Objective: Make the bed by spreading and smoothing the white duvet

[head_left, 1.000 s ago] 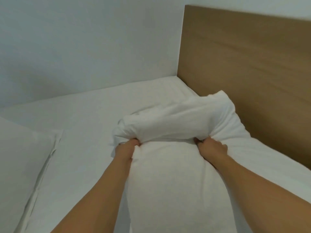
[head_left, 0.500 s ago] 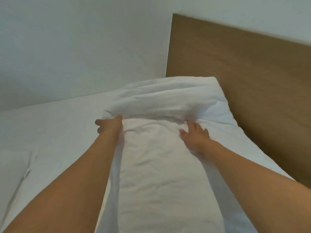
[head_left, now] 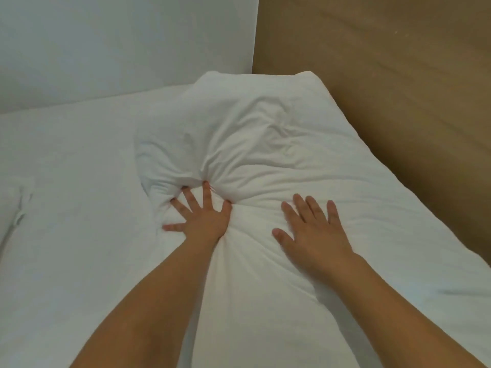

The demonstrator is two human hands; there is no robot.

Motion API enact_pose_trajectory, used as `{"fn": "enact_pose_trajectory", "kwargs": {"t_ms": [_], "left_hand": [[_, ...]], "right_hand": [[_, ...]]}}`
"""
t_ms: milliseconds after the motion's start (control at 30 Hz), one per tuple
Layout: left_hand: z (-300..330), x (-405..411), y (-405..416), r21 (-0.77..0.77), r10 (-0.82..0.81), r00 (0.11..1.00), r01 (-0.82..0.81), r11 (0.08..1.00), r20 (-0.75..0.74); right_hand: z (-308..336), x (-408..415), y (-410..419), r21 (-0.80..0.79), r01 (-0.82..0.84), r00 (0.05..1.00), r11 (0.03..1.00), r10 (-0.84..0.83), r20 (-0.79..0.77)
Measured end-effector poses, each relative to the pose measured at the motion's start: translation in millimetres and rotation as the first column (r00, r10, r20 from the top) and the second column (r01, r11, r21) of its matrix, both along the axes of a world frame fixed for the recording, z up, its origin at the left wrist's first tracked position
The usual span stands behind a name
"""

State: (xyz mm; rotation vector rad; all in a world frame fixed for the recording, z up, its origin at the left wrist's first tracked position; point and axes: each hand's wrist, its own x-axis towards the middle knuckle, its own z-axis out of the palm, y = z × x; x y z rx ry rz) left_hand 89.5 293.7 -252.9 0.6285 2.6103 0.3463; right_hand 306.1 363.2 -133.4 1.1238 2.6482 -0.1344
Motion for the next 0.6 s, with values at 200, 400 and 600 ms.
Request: {"fn": "enact_pose_trajectory", "kwargs": {"t_ms": [200,400,600], "left_hand": [[89.6,82.1,-32.2,0.214,-0.173,0.983,0.182,0.960,-0.060],[41.7,221.7,-149.0,-0.074,-0.600,0.737,0.611,0.788,-0.311],[69.4,260.8,-177.5,-0.006,-0.584,0.728,0.624,0.782,-0.361]], "right_hand": [[-8.2,93.4,10.0,0.026,0.140,0.987,0.990,-0.137,-0.086],[-36.2,159.1,3.7,0.018,0.277,0.960,0.961,-0.278,0.025],[-30.1,190.6,-66.5,0.064,0.114,0.972,0.991,-0.098,-0.215]]}}
